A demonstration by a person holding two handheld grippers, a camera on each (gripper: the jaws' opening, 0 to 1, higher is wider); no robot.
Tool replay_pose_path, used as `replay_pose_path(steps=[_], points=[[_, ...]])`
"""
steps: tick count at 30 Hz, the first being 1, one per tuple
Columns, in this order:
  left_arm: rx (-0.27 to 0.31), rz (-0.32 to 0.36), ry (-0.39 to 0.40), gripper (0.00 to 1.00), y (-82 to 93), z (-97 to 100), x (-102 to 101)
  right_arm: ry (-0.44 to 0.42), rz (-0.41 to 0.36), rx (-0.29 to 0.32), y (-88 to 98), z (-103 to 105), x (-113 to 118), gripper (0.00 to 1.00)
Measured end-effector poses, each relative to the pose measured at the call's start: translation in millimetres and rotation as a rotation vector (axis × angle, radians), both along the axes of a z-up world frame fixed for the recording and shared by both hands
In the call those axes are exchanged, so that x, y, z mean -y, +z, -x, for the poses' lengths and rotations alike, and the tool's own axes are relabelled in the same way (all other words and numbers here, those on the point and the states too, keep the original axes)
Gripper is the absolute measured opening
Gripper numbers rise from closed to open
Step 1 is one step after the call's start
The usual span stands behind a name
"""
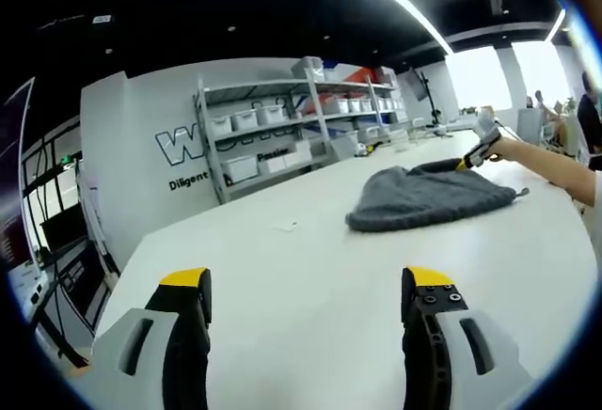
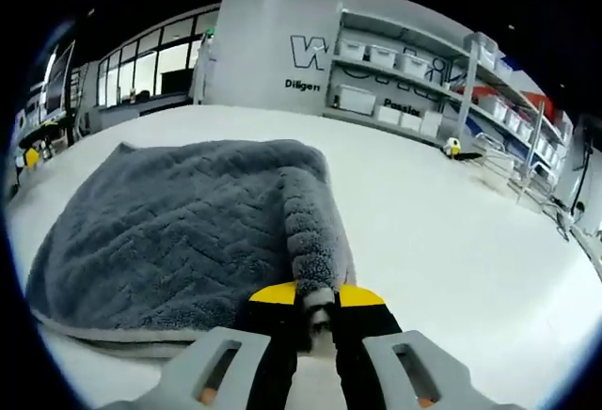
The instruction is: Open the folded towel by lifting each exposed corner and separating the folded layers until the towel lies flat within the target outline without major curled edges
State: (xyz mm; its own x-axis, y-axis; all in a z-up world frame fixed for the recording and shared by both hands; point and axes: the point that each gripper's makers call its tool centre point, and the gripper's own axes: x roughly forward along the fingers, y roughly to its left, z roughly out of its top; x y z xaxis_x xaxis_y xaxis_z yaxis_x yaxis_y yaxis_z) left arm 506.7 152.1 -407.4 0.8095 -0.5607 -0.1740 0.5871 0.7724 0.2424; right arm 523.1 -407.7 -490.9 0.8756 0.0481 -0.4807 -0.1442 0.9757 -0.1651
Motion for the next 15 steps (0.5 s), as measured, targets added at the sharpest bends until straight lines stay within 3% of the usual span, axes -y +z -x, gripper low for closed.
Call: replay_pose_path(steps=[15], points=[[-0.017,-0.017,0.007,0.81,-8.5,-3.2,-0.8,0.247,-0.043,0.064,1.1,27.5,-14.9,0.09]])
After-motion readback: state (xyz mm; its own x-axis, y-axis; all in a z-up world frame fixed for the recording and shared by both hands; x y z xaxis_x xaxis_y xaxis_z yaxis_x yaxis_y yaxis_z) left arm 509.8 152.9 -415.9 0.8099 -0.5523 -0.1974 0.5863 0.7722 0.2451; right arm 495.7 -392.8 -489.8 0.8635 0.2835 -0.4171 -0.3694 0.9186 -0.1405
